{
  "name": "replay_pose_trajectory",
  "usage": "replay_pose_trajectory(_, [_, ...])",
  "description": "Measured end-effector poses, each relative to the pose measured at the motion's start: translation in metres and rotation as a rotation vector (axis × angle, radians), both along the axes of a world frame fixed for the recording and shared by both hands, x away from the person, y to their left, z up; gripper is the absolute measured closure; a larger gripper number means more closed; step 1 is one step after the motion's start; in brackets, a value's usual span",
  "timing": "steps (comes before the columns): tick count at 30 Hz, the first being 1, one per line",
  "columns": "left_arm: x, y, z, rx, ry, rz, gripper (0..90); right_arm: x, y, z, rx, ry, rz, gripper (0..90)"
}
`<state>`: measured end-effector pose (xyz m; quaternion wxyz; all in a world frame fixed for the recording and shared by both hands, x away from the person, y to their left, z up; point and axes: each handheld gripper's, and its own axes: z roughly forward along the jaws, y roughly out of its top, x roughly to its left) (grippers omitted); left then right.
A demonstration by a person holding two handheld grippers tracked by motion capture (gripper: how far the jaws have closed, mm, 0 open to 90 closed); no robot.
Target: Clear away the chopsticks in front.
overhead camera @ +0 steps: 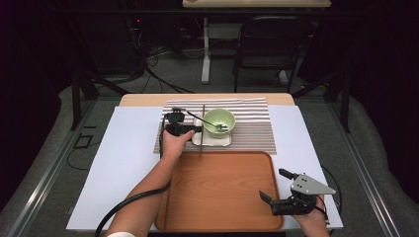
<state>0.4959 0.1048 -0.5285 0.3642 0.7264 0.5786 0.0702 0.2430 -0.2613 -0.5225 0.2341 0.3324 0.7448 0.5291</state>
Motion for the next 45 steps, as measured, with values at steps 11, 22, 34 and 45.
replay_pose_trajectory(11, [0.003, -0.008, -0.007, 0.011, 0.016, -0.008, 19.1, 0.000, 0.000, 0.000, 0.000, -0.003, 0.001, 1.2])
replay_pose_trajectory(22, [0.005, -0.010, -0.013, 0.003, 0.019, 0.012, 31.0, 0.000, 0.000, 0.000, -0.001, -0.005, 0.001, 1.2])
replay_pose_trajectory(34, [0.010, -0.015, -0.014, -0.014, 0.031, 0.019, 44.7, 0.000, 0.002, 0.000, -0.005, -0.007, 0.009, 1.2])
replay_pose_trajectory(45, [0.014, -0.007, -0.020, -0.096, 0.061, 0.076, 56.6, 0.000, 0.002, 0.000, -0.004, -0.007, 0.012, 1.1])
